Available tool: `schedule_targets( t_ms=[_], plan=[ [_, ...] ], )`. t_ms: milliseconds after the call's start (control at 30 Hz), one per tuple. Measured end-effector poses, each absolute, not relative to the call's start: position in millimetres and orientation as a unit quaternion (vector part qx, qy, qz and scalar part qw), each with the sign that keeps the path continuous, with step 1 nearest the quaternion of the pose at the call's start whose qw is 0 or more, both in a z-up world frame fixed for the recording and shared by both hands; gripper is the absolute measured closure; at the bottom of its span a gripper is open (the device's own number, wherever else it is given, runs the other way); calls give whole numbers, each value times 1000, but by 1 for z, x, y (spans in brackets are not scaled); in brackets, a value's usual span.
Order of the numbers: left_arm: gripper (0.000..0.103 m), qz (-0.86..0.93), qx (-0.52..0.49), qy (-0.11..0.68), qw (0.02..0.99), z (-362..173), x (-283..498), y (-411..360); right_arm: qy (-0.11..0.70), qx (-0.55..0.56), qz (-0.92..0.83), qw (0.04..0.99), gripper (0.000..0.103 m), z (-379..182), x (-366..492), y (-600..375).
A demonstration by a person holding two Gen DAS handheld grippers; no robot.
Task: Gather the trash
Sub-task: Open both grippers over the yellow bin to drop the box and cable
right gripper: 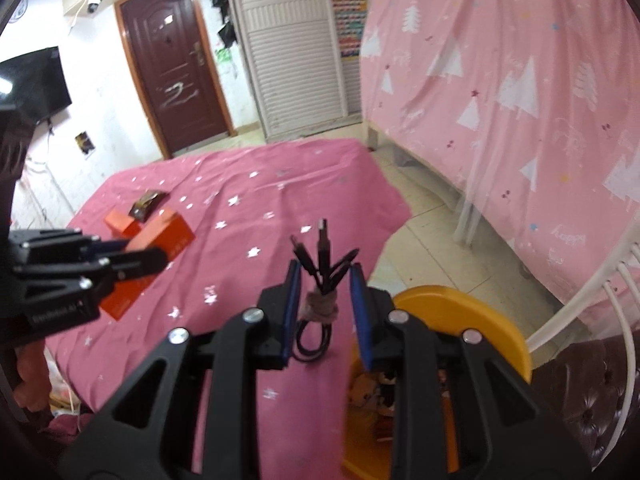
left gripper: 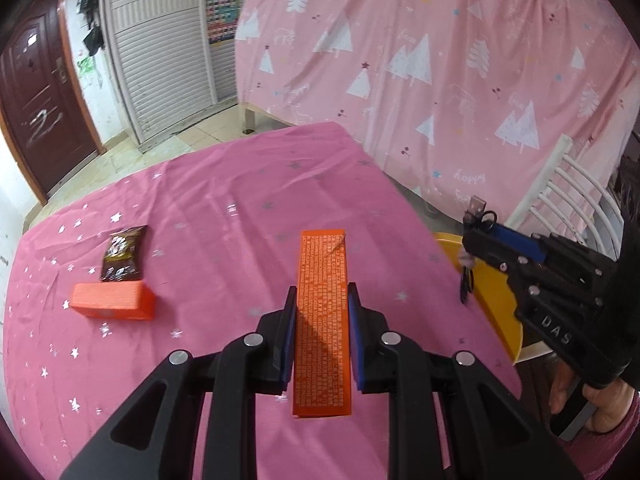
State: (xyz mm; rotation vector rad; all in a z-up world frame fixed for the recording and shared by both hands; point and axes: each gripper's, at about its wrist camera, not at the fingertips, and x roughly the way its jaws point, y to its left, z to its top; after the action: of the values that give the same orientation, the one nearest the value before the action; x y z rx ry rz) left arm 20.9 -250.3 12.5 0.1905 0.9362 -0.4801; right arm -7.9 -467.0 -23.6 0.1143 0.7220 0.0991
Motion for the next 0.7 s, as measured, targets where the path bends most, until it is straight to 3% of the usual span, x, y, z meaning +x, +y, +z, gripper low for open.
schedule_targets(
  t_ms=[700],
  plan=[
    [87, -349, 101, 455, 813, 3, -2, -364, 327, 108, -37, 938, 80, -15, -35, -547]
  ],
)
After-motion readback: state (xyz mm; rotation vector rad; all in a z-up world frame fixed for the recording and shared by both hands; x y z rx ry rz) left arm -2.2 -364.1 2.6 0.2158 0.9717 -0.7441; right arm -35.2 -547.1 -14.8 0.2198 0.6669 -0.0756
